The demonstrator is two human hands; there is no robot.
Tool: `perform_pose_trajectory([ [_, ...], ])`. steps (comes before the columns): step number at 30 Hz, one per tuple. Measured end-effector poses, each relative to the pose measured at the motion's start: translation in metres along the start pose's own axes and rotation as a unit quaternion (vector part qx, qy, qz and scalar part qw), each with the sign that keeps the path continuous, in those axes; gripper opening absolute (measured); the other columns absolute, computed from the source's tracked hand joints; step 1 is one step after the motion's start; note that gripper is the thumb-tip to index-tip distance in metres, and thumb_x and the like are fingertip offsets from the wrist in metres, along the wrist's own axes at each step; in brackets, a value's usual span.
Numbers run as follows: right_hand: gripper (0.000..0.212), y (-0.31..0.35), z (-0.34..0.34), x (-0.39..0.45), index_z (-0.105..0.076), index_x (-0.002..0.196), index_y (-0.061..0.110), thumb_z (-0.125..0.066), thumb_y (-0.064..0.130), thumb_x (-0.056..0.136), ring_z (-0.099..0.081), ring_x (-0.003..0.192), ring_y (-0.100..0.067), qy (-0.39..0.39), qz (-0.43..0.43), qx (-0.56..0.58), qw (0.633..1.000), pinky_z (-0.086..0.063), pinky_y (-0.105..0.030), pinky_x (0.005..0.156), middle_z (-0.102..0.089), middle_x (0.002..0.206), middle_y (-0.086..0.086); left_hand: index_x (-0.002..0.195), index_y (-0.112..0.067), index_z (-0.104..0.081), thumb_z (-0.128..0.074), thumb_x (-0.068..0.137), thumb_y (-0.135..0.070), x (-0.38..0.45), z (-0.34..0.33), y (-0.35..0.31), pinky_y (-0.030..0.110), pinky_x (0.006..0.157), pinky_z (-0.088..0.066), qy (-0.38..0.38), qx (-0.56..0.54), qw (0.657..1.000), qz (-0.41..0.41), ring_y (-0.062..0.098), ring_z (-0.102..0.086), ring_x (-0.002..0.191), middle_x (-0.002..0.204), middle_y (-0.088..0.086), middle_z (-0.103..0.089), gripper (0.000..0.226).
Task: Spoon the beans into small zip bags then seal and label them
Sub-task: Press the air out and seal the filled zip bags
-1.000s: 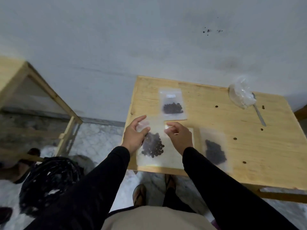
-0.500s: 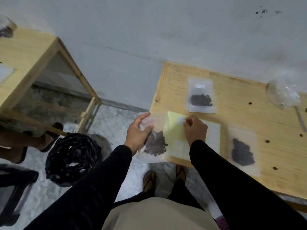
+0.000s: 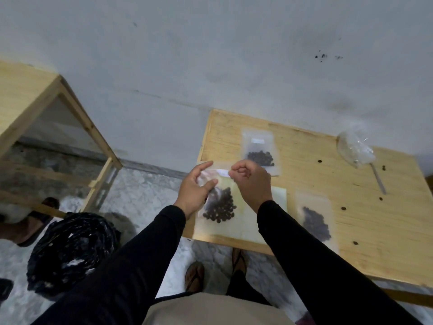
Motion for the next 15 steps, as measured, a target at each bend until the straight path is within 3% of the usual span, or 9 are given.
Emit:
perform_pose_trajectory([
  [7,0.005,0.006,0.010,-0.005,-0.065,0.080,0.012,-0.067,0.008,0.081,-0.054,0.063,-0.001,-0.017,0.053,-0.009,0.998,-0.043,-0.005,0.062,-0.059,0.066,0.009,0.126,-0.033,-0.054,-0.070,0.084,-0.013,-0.001,-0.010,-0.024,0.027,0.111,-0.031,0.036,0.001,0.999,-0.030,0.003,-0.040,0.127,0.130,-0.014,-0.051,0.049],
  [12,0.009,0.011,0.015,-0.009,-0.063,0.079,0.015,-0.065,0.007,0.082,-0.053,0.059,0.000,-0.020,0.058,0.015,0.998,-0.044,-0.007,0.062,-0.057,0.064,0.009,0.123,-0.036,-0.055,-0.075,0.078,-0.023,-0.004,-0.014,-0.029,0.039,0.112,-0.034,0.047,-0.018,0.998,-0.033,0.008,-0.041,0.129,0.129,-0.015,-0.052,0.051],
  [15,0.009,0.014,0.016,-0.013,-0.063,0.079,0.014,-0.065,0.006,0.082,-0.052,0.058,0.002,-0.028,0.059,0.026,0.998,-0.044,-0.007,0.063,-0.057,0.064,0.009,0.122,-0.035,-0.055,-0.071,0.083,-0.024,-0.007,-0.017,-0.033,0.037,0.112,-0.034,0.046,-0.011,0.998,-0.037,0.005,-0.040,0.127,0.125,-0.019,-0.050,0.044],
])
Point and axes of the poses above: each hand's wrist, its own x-axis towards the middle knuckle, its own z-axis out of the back of the hand, y = z × x, the point moved 2 cm from there along x, towards the middle knuckle
